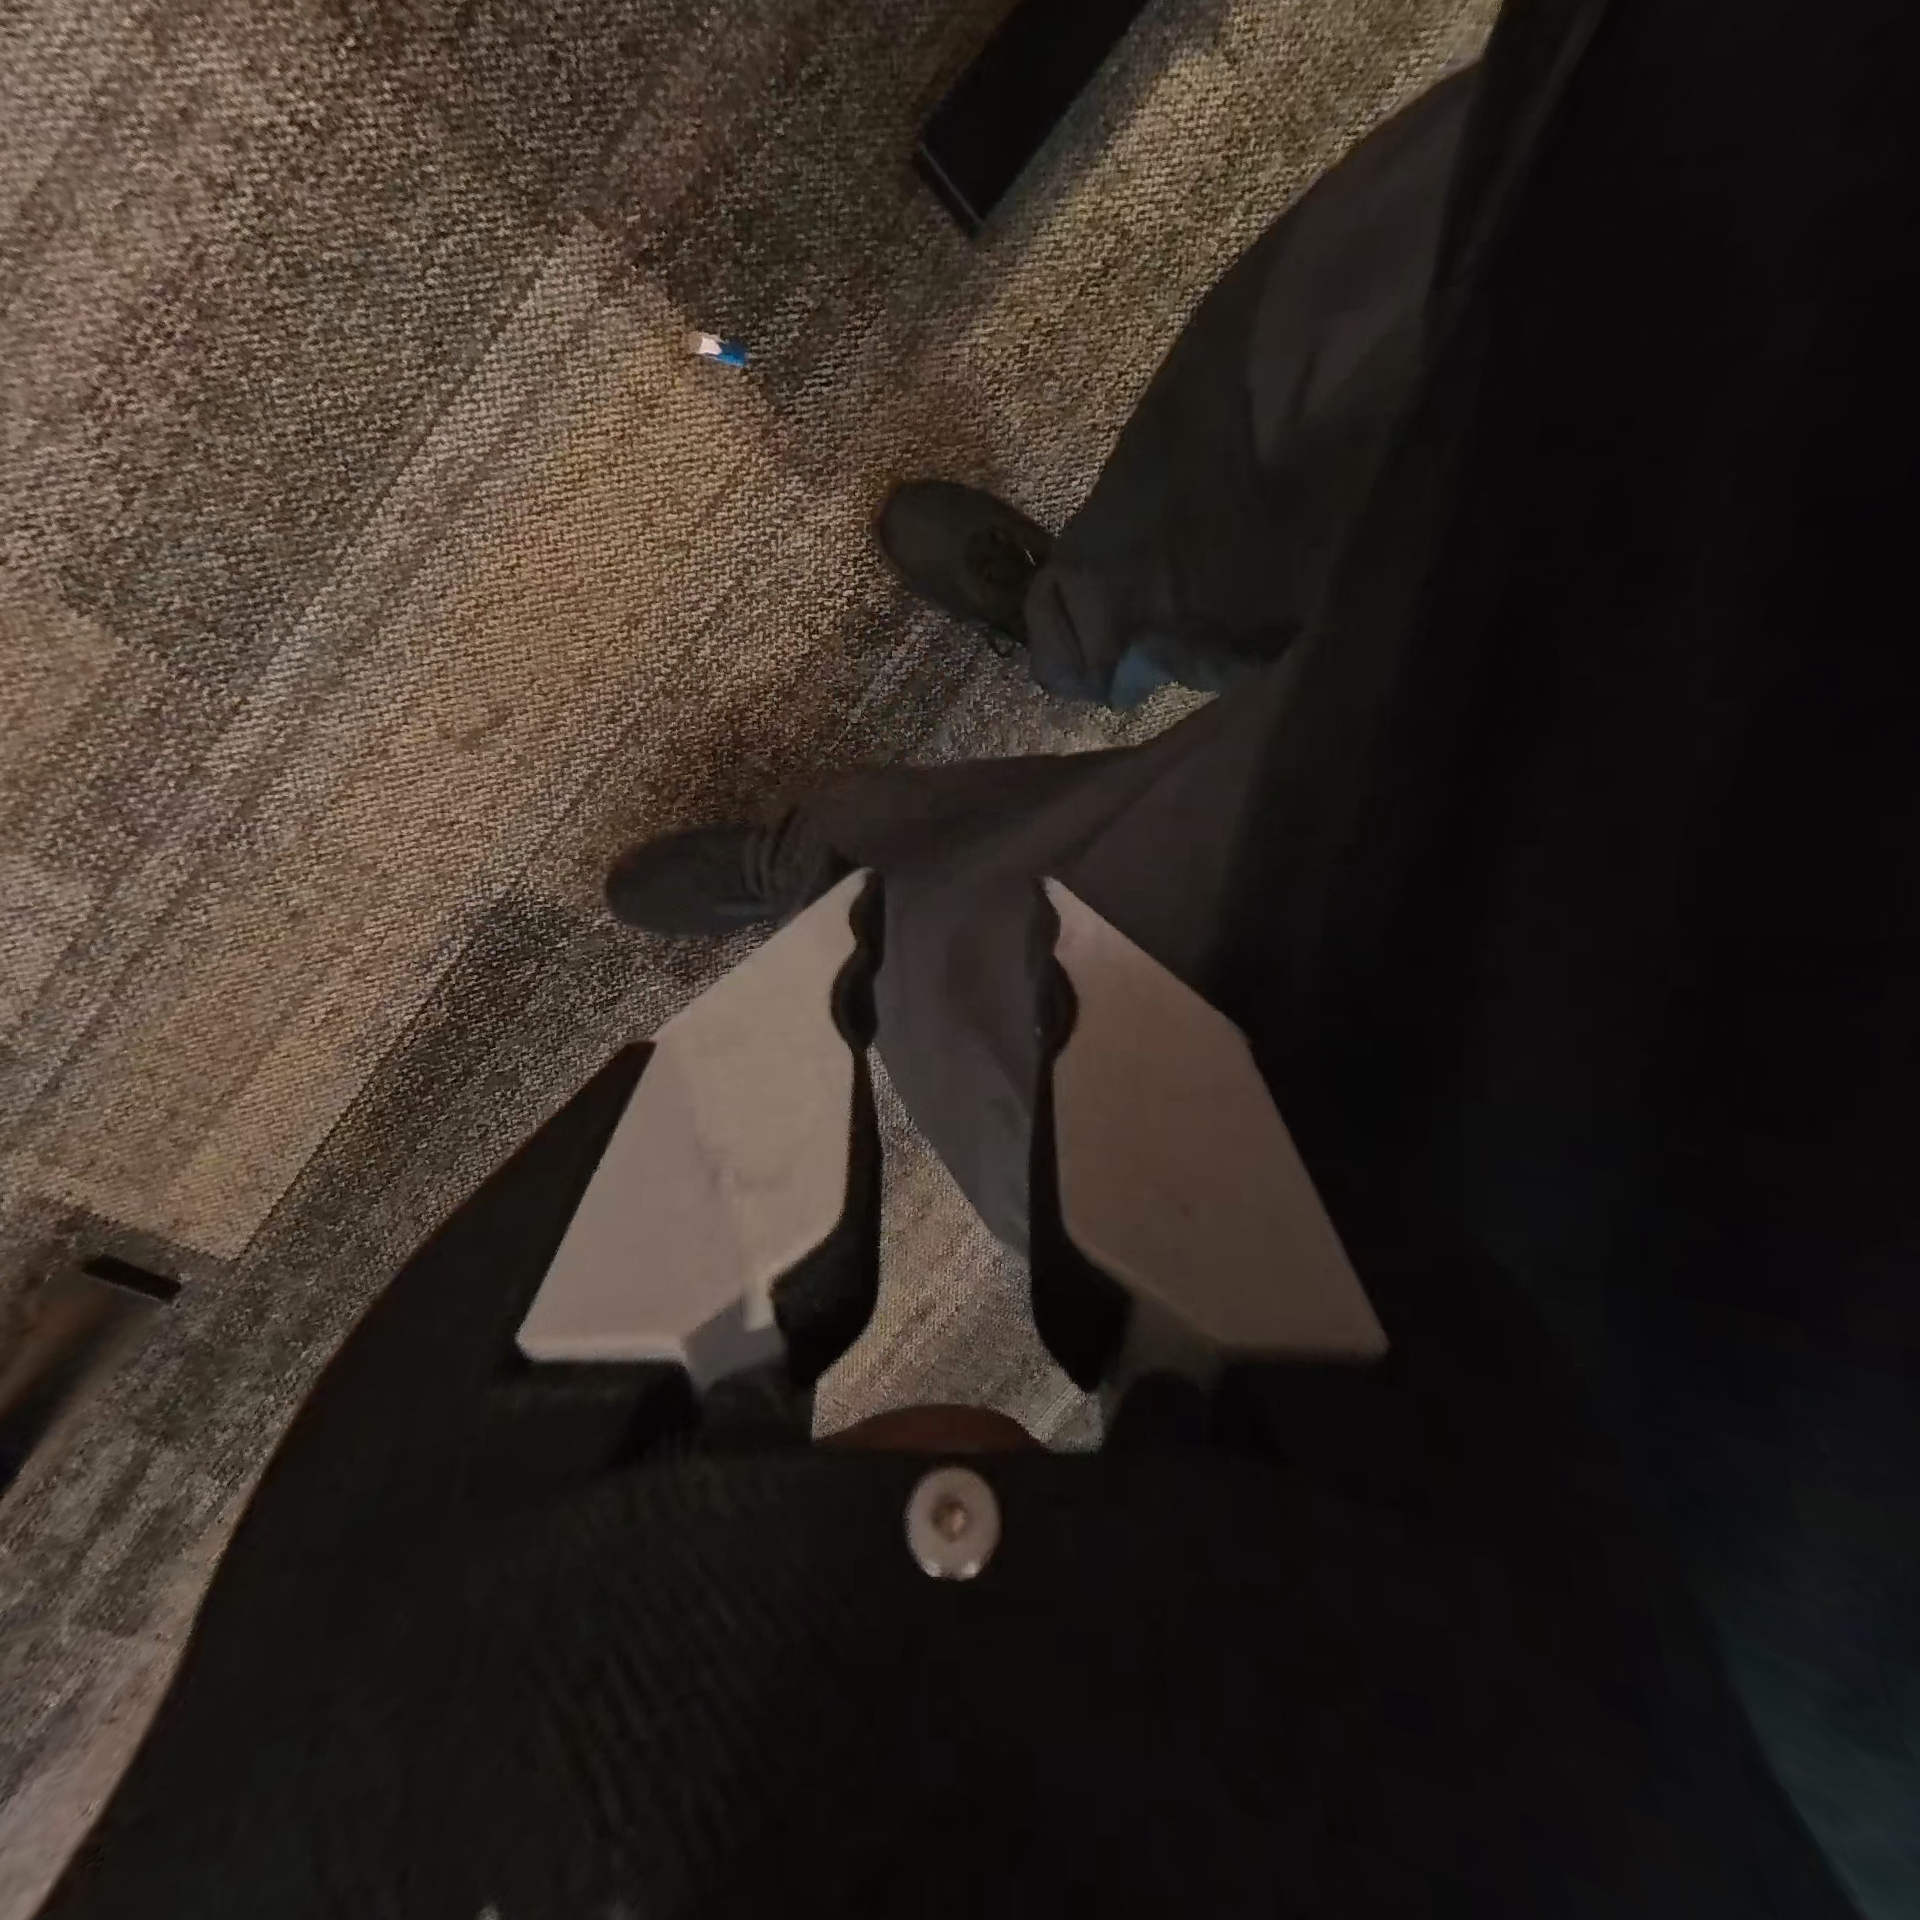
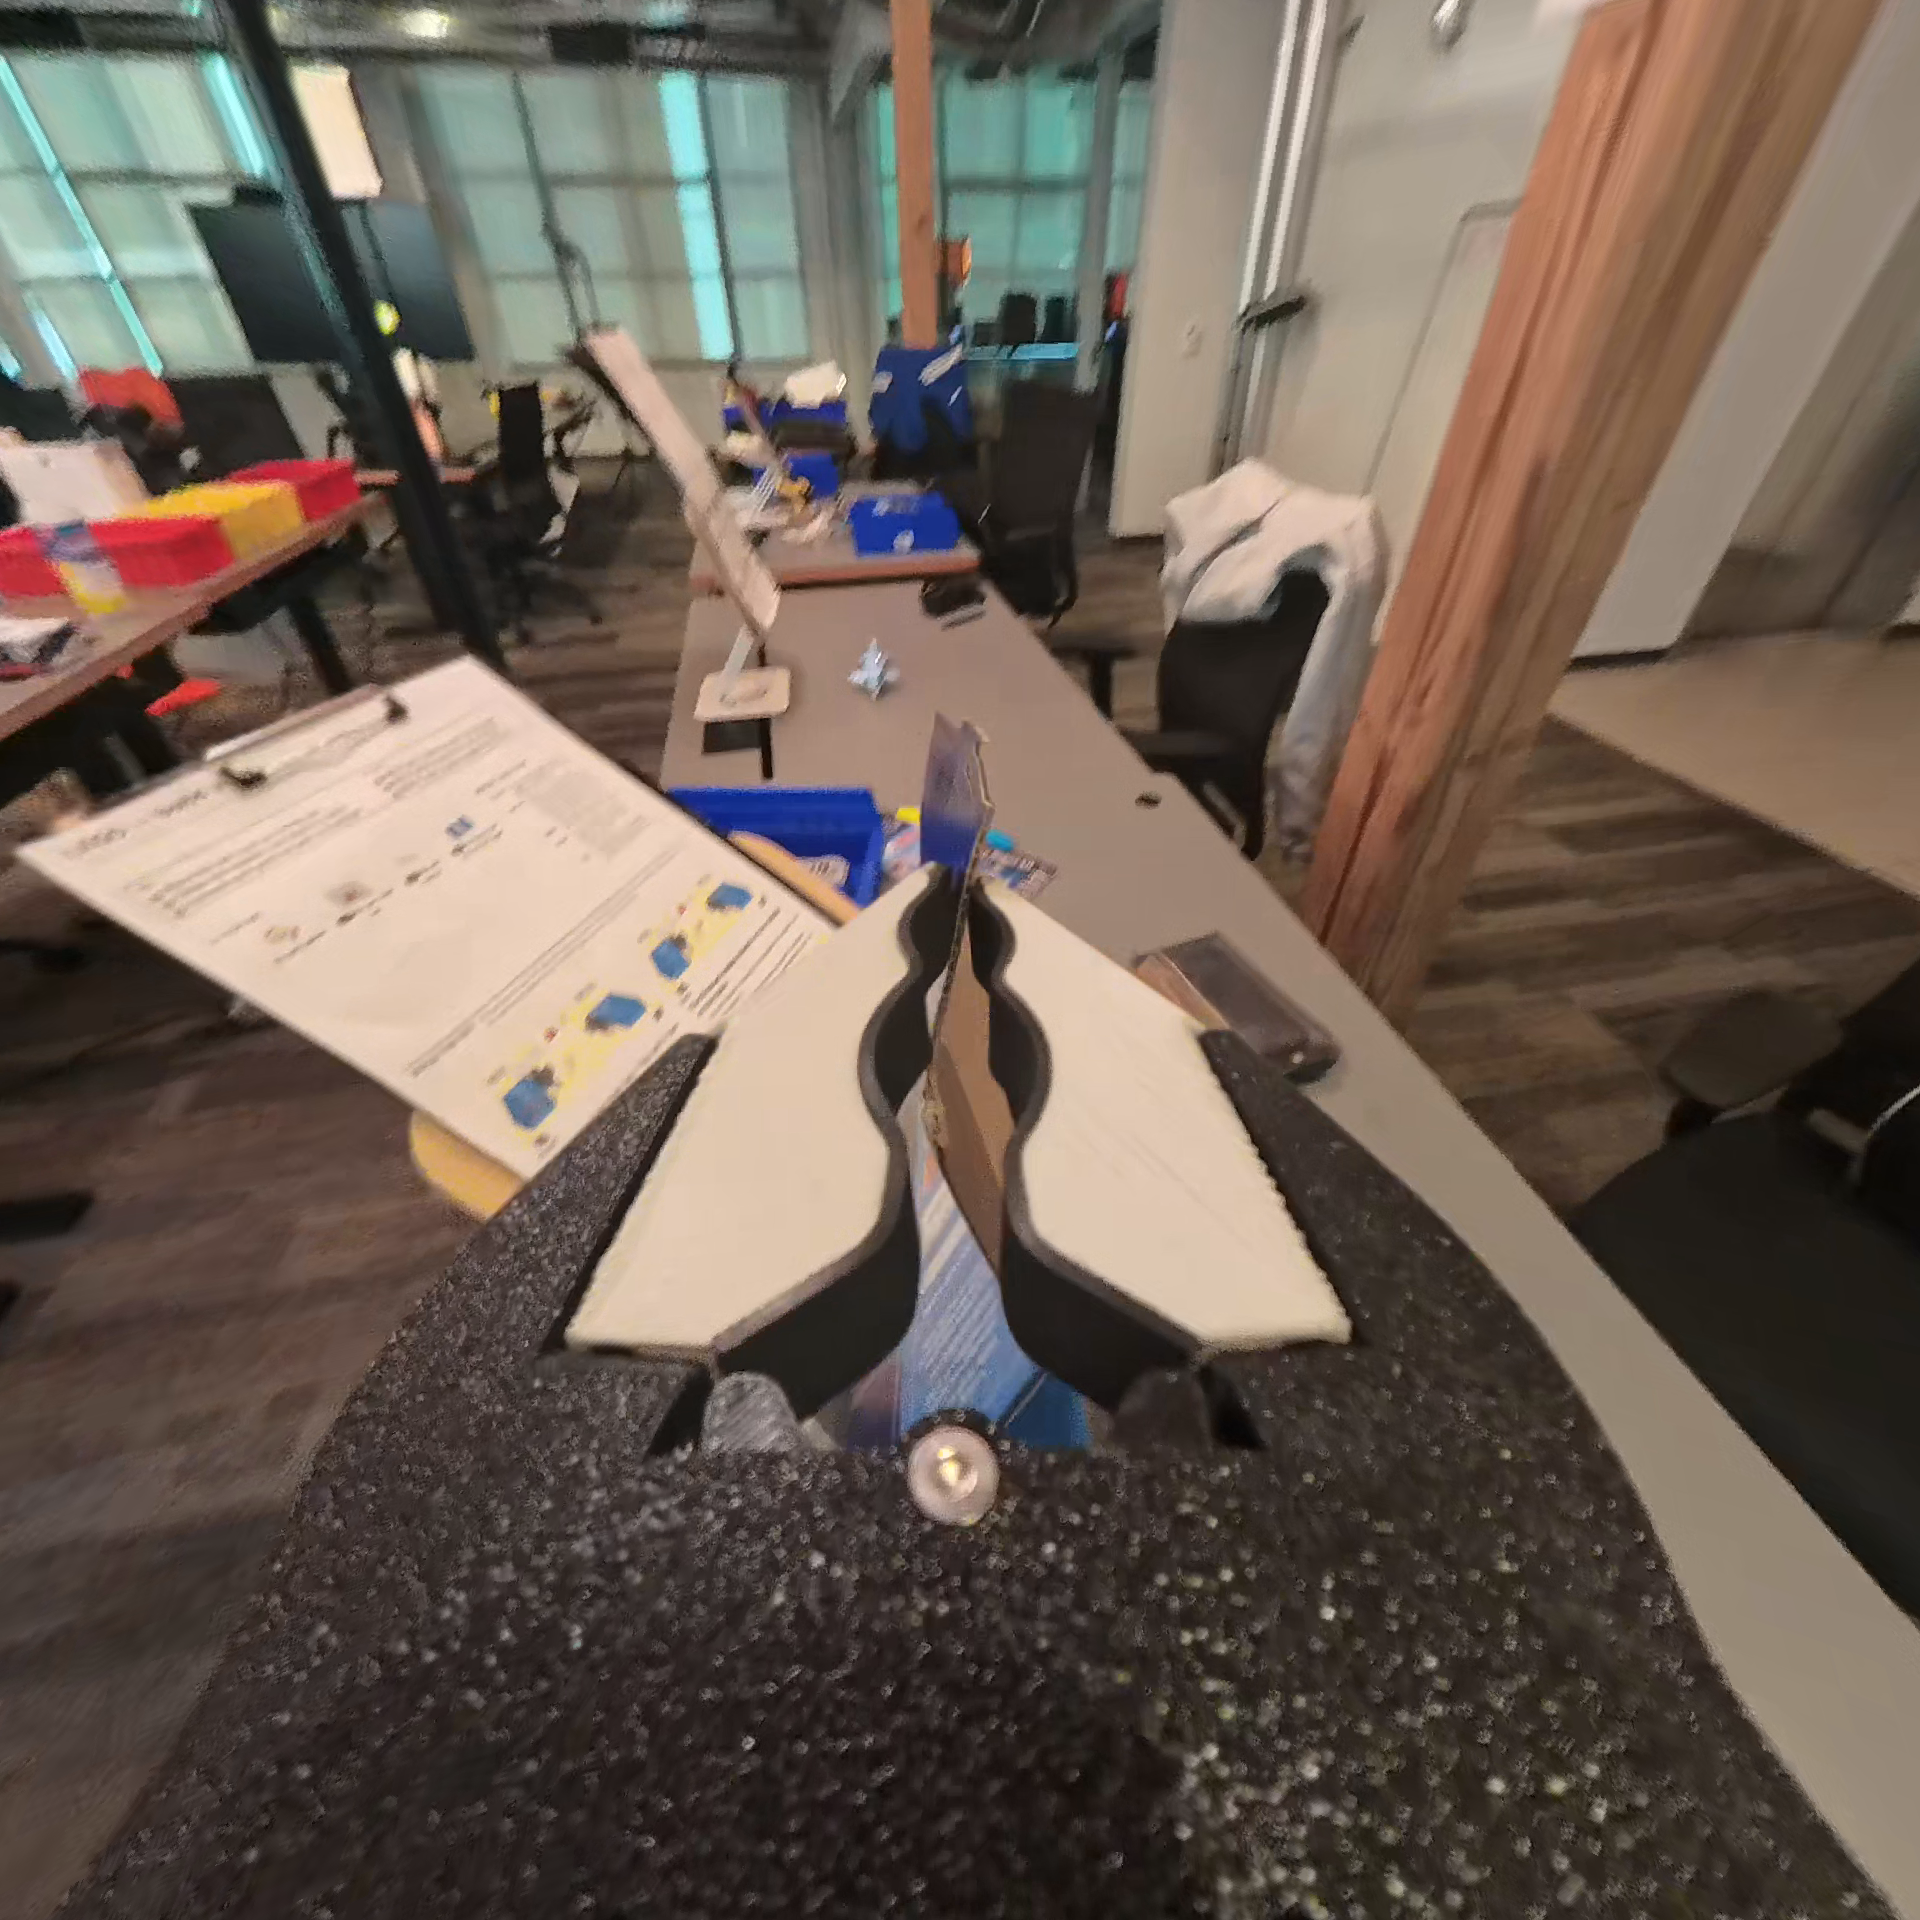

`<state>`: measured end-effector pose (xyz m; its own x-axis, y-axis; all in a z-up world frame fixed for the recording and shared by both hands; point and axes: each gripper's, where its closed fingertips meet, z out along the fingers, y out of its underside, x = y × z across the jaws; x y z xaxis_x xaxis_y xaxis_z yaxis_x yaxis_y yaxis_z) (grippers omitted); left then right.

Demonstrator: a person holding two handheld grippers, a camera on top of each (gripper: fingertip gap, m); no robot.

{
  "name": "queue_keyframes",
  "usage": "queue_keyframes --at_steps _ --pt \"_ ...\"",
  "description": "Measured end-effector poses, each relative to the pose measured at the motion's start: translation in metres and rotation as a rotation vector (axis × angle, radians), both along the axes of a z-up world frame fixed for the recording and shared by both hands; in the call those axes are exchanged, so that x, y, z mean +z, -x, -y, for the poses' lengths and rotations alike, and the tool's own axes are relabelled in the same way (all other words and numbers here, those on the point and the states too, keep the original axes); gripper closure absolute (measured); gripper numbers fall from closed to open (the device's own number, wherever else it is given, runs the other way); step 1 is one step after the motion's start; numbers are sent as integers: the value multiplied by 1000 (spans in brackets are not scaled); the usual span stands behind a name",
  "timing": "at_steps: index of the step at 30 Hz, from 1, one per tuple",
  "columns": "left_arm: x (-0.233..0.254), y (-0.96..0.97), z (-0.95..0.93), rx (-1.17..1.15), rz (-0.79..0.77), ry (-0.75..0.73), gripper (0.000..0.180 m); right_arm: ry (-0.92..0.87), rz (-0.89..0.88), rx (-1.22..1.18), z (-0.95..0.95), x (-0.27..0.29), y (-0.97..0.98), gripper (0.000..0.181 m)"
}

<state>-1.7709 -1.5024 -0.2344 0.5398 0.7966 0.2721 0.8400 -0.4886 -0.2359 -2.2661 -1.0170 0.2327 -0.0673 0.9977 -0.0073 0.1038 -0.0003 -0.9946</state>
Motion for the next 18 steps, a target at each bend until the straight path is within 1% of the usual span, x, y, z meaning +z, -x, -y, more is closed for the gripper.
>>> queue_keyframes --at_steps 2,4,5,6,8,9,10,13,15,18 --pt "-7 4 12 -14 -1 -24 155 -18 -46 -60 2 9 -10 180" --pt "-14 10 30 -24 -4 -41 155 -37 -65 -82 18 4 -25 180" --pt "-16 13 41 -23 -7 -48 155 -77 -59 -95 29 -2 -34 179" --pt "-18 17 53 -13 -14 -60 155 -113 -21 -114 37 -16 -36 178" --pt "-21 24 79 10 -23 -90 155 -126 89 -146 51 -57 -46 176" --pt "-23 26 93 17 -20 -97 155 -100 94 -149 58 -69 -53 176" --pt "-26 28 109 18 -12 -99 154 -86 129 -201 55 -81 -59 180" --pt "-32 29 151 9 1 -94 153 -79 221 -315 39 -103 -76 178" --pt "-36 30 174 -3 4 -90 153 -69 335 -375 24 -119 -85 173" --pt "-41 32 201 -22 4 -72 153 -40 409 -409 14 -125 -98 148"
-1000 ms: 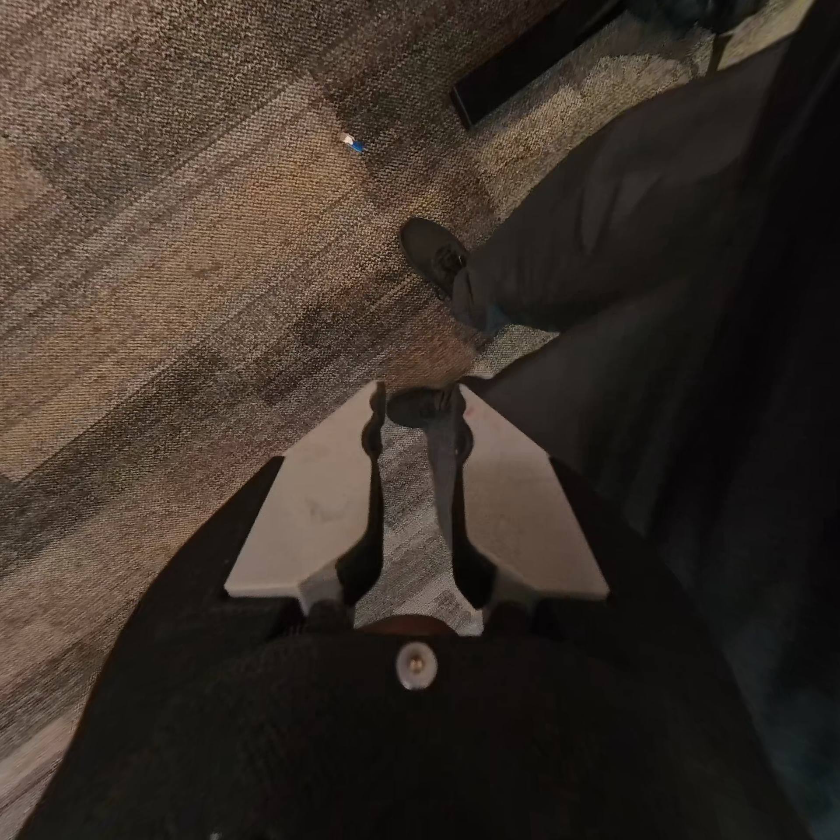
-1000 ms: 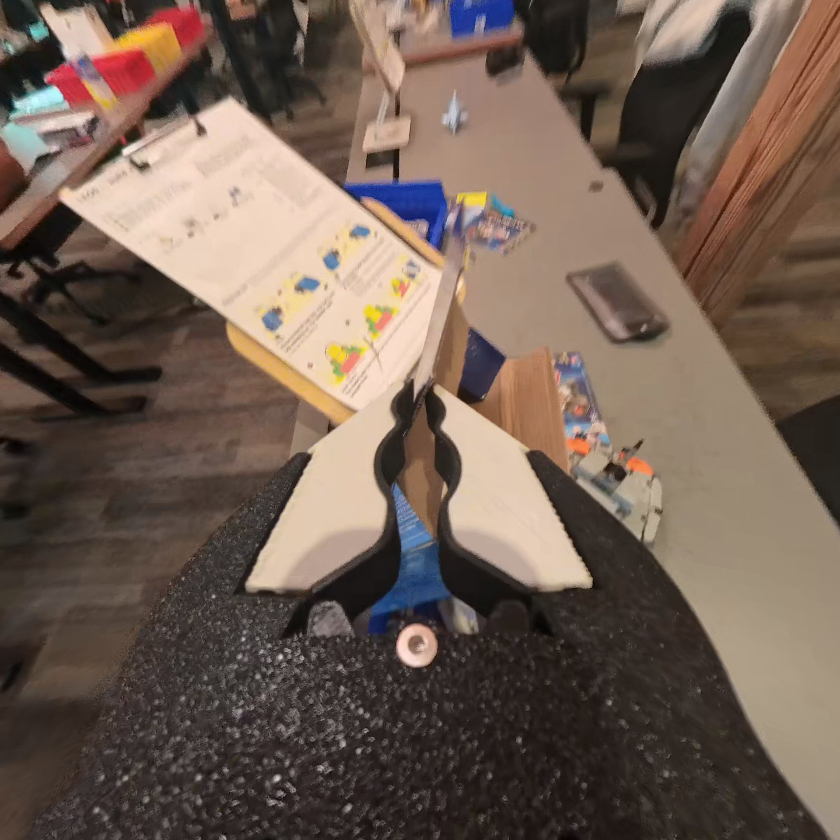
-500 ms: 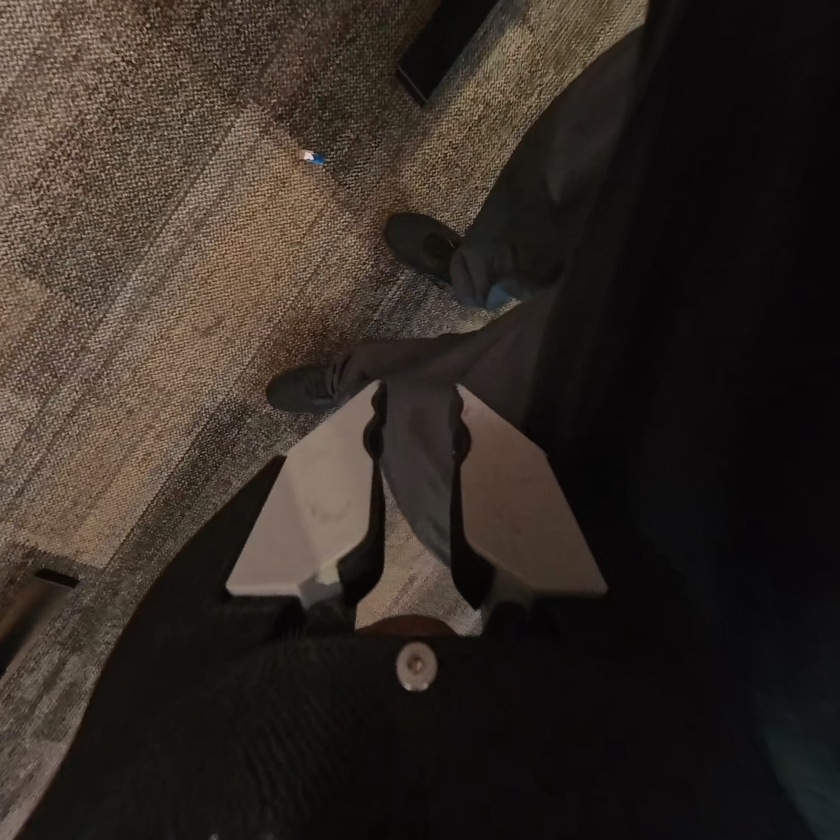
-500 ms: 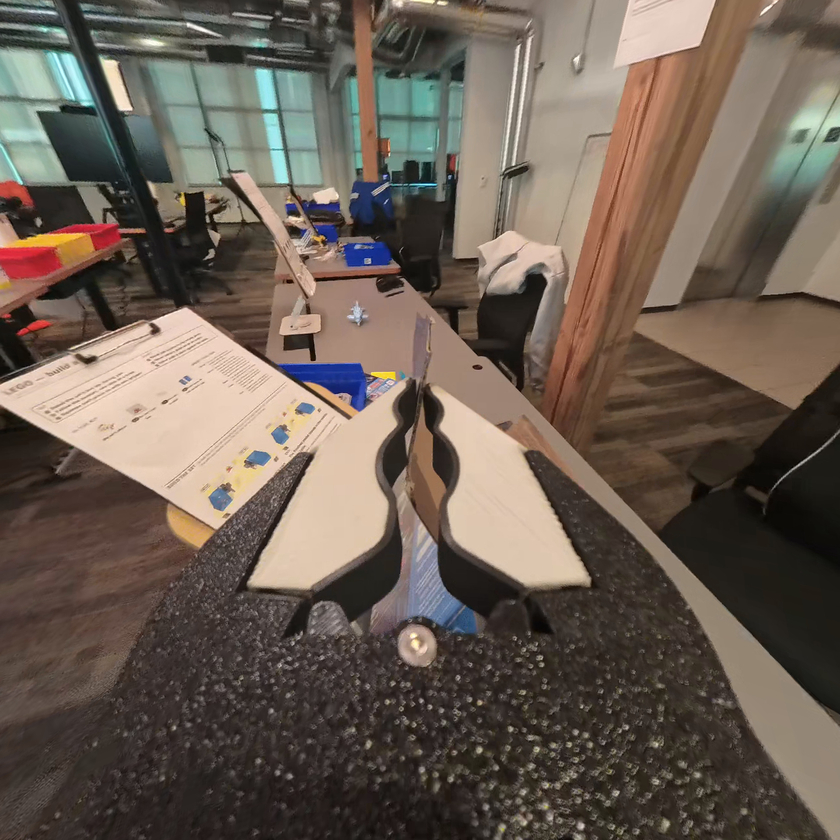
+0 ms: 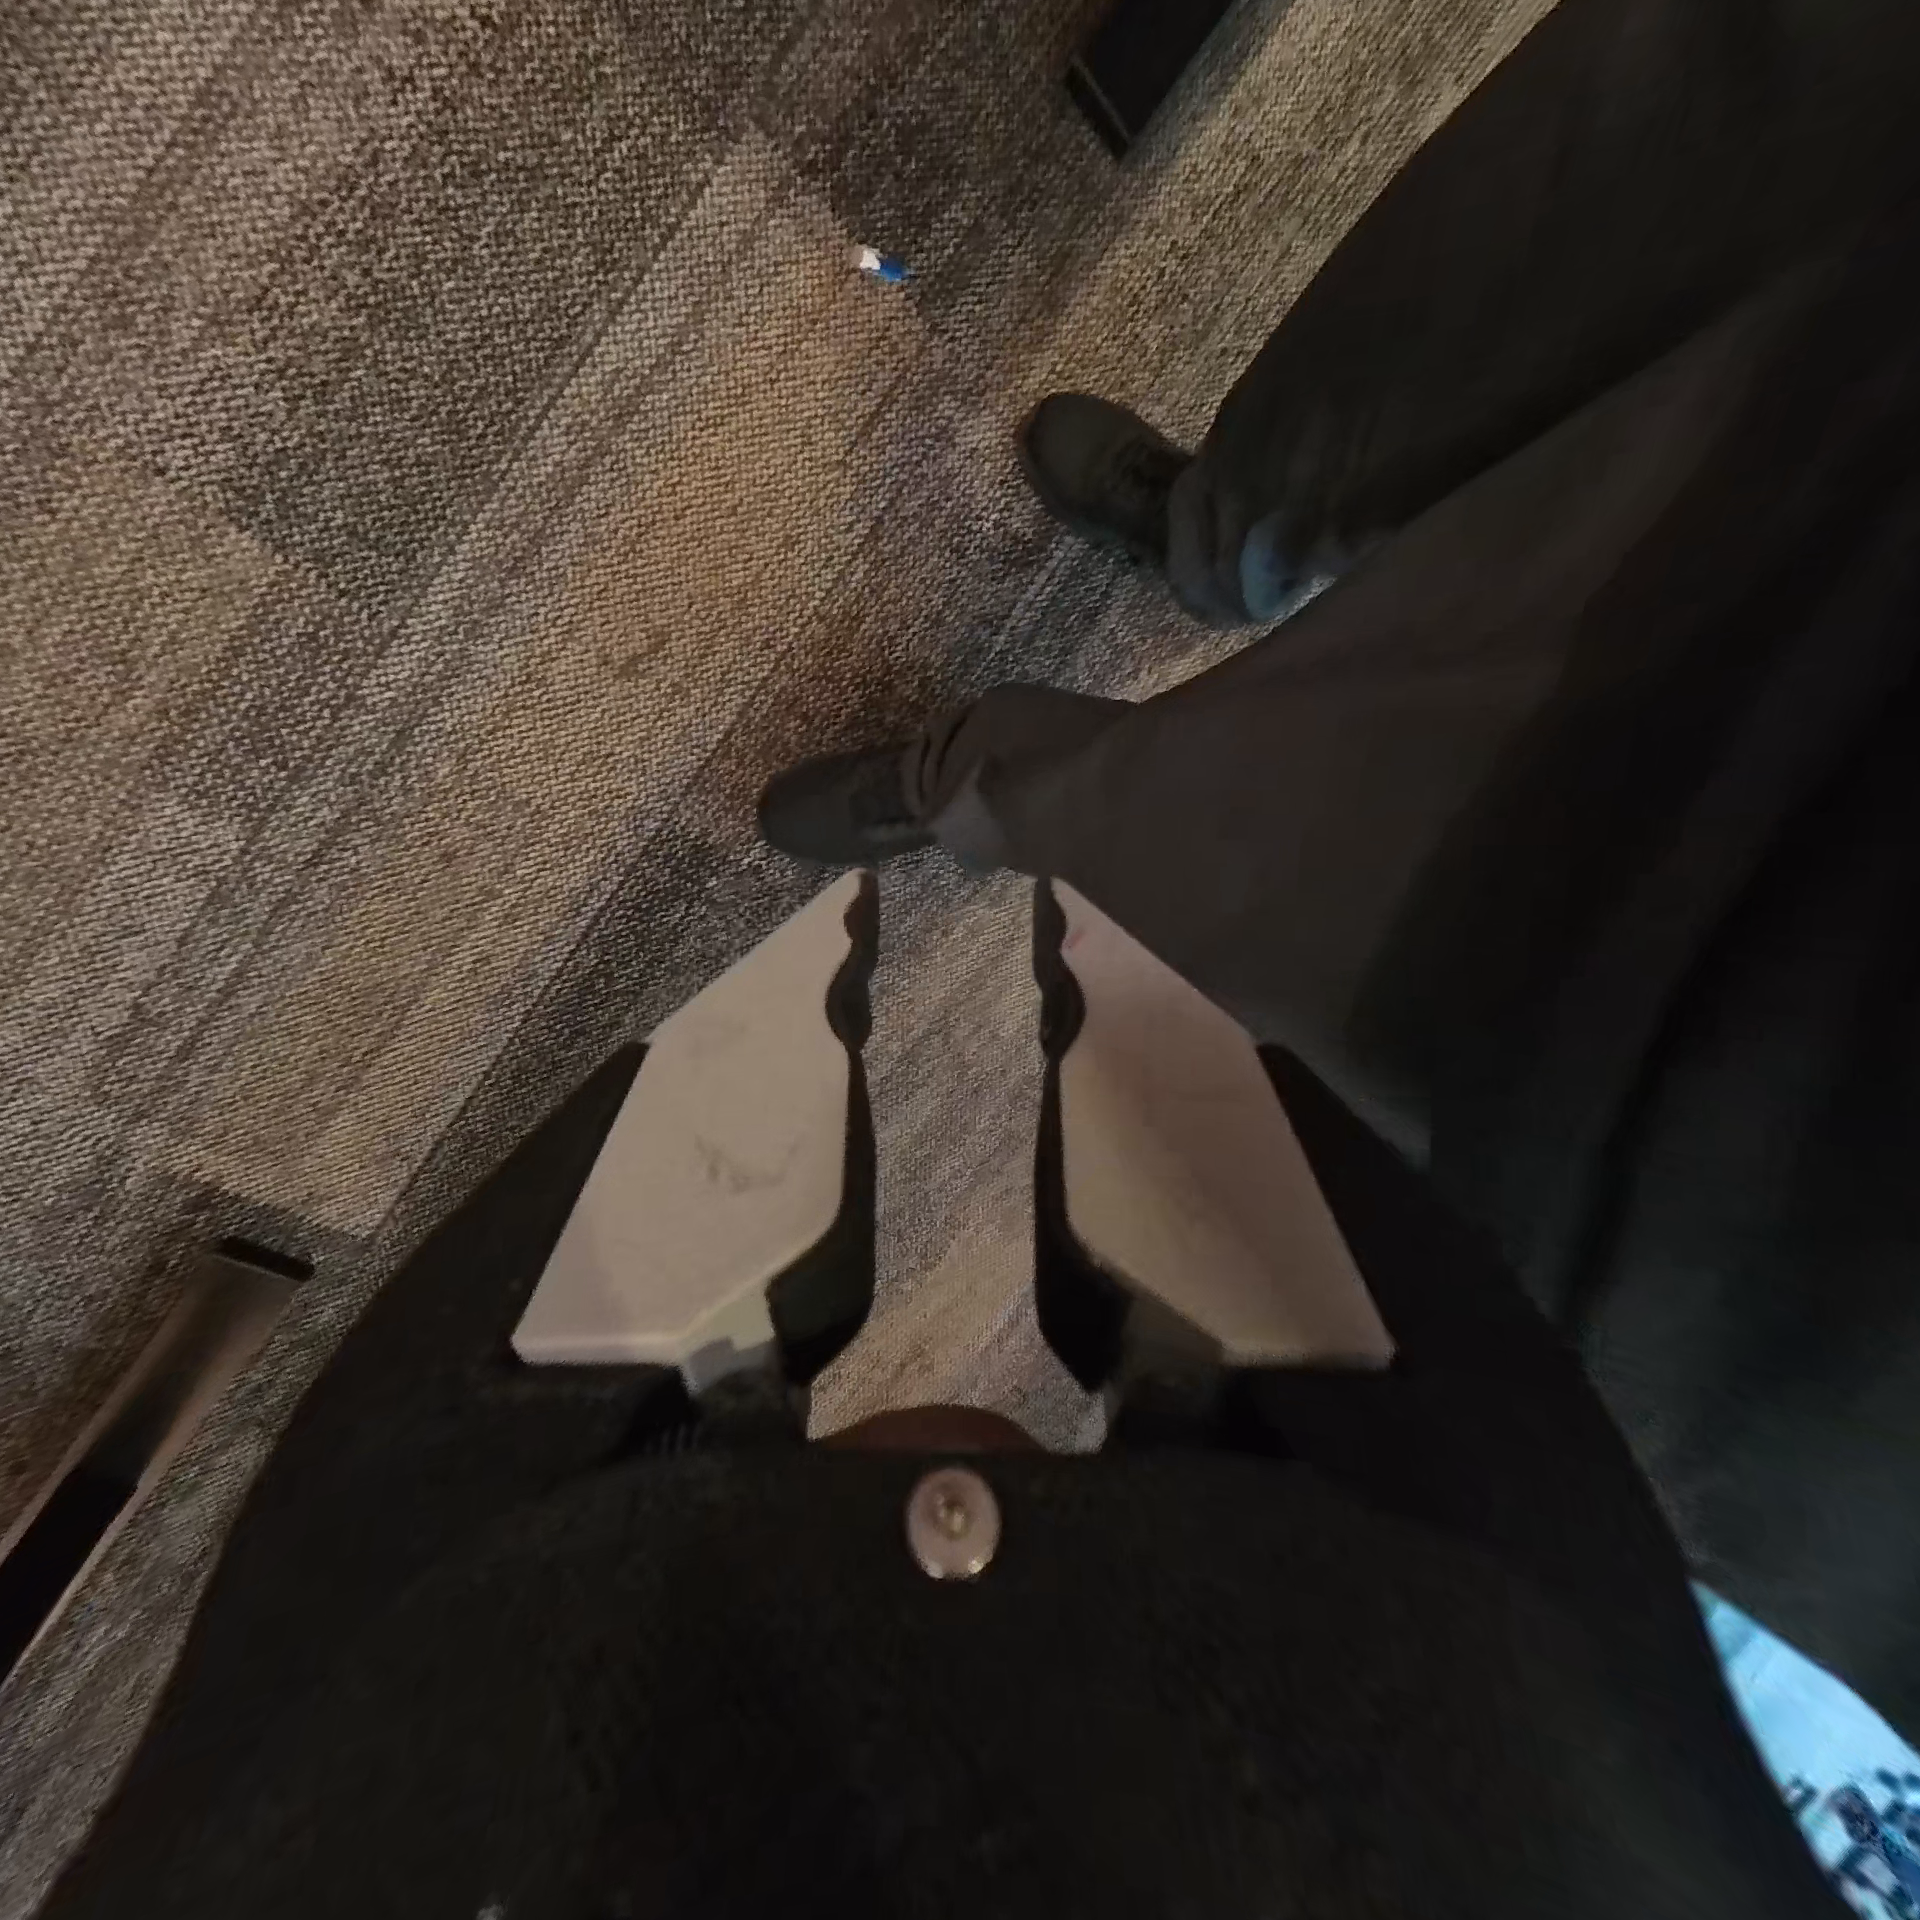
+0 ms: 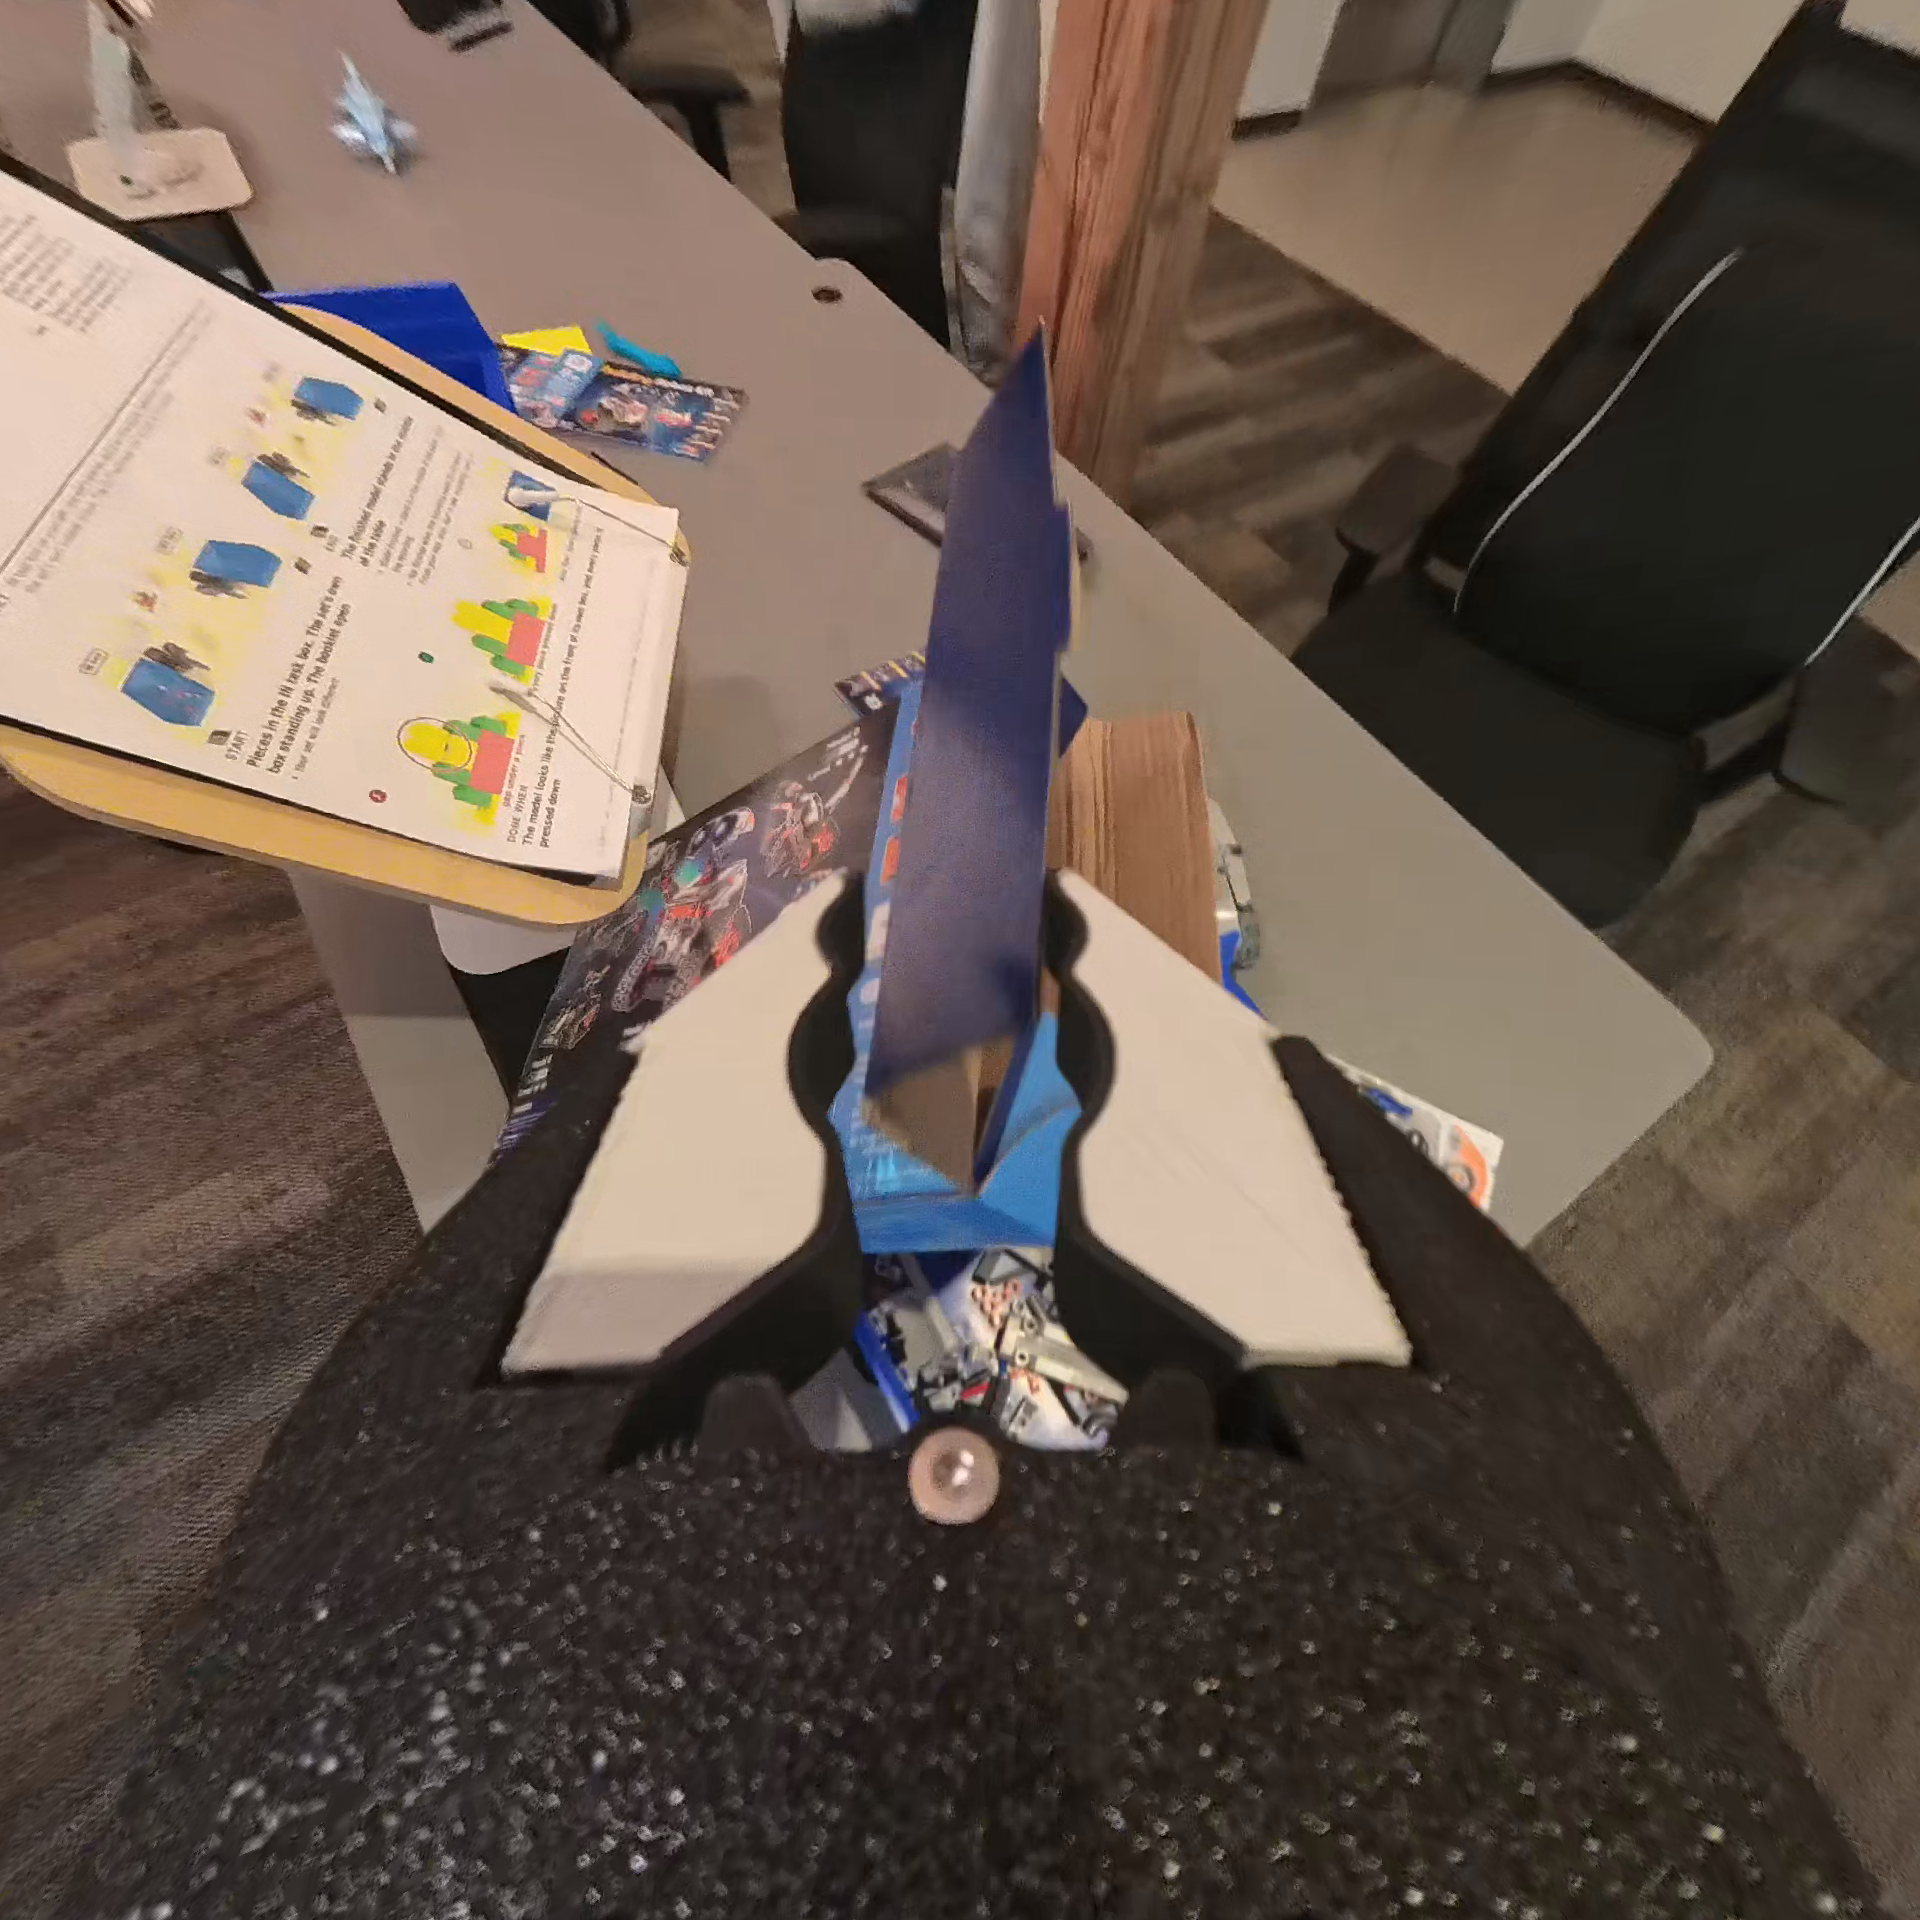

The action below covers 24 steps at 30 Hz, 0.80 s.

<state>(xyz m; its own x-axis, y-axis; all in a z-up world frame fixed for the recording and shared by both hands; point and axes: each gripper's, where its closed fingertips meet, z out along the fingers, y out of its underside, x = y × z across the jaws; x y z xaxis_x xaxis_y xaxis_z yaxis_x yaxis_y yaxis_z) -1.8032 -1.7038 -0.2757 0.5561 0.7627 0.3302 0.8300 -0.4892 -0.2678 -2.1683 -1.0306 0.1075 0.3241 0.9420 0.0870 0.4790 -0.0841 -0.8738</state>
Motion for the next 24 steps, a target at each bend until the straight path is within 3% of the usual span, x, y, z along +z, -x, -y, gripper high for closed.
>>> queue_keyframes --at_steps 2,5,8,10,12,16,19,24 --pt "0 4 9 11 -9 -14 153 12 -21 -4 2 6 -6 149" --pt "1 6 15 25 -8 -39 153 1 1 7 9 4 -7 181" --pt "0 1 16 22 11 -59 153 -74 112 -31 13 -7 -7 181" --pt "-2 -2 17 8 19 -56 153 -165 68 142 70 0 4 170" --pt "-2 -3 19 2 13 -53 153 -246 173 352 147 -40 4 170" --pt "-7 -9 21 18 33 -48 152 -450 410 526 222 -148 -2 165" --pt "-5 -9 20 11 32 -22 152 -443 505 609 248 -186 -1 159" --pt "3 19 9 55 -14 -7 151 -350 507 751 299 -215 1 149"
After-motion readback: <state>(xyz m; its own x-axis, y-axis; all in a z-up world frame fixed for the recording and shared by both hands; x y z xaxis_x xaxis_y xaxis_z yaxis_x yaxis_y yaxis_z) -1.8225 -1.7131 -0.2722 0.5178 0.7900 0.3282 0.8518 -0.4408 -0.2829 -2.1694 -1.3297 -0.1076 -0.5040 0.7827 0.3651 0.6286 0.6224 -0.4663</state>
